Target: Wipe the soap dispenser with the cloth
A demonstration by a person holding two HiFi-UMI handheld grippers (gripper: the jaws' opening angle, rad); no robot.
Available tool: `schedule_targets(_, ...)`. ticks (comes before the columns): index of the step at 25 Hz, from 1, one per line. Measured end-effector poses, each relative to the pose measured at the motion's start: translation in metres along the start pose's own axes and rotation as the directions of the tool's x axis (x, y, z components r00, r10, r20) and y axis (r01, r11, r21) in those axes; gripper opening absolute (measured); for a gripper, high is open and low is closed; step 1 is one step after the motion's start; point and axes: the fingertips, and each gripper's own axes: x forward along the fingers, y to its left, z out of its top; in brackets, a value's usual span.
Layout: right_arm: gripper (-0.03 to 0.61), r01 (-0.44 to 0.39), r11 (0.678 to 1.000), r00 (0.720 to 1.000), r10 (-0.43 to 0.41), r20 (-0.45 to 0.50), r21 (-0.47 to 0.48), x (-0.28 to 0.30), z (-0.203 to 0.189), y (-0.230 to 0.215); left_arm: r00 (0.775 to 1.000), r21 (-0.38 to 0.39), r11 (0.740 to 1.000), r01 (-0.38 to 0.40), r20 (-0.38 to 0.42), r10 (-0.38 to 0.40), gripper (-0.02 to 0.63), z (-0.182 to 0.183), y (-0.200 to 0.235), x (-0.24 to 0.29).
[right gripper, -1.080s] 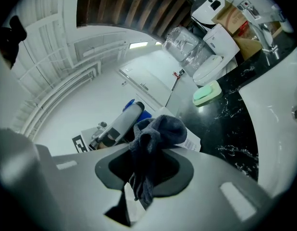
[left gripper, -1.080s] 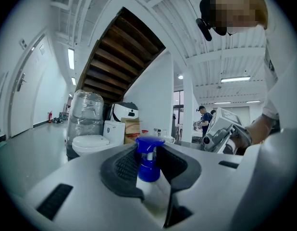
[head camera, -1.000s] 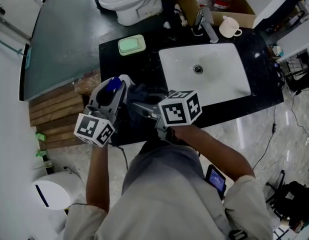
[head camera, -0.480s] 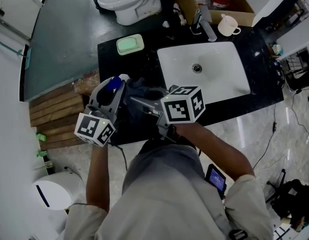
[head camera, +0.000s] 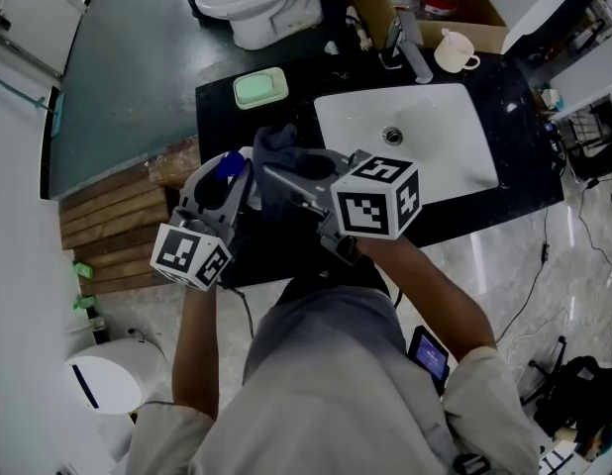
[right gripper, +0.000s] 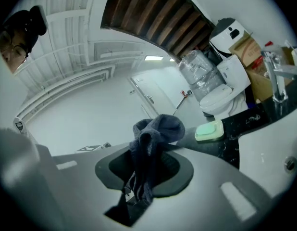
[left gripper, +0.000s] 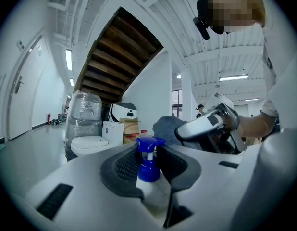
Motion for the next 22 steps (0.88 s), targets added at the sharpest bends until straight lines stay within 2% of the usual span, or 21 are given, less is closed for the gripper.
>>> schedule_targets(5,0.072,0.003,0.993,0.999,0.002,0.04,-0.12,0.003,0.022,0.008,1.0,-0.002,1.0,0.004,0.007,-0.004,0.095,0.001,0.002,-0.001)
schedule_targets(10,0.072,0.029,0.973,1.0,-0.027,0.011,-0.23,0.015,0.017,0.008,1.0,-0.011,1.0,0.005,0.009,-0.005,0.095,0.001,0.004,-0.003)
schedule_targets(22,0.072,0.101,0.967,0.994,-0.106,-0.011,-0.234,0.028,0.003,-0.016,1.0,-0.022,1.0,0.013,0.026,-0.013,0.095,-0.001,0.009,-0.006)
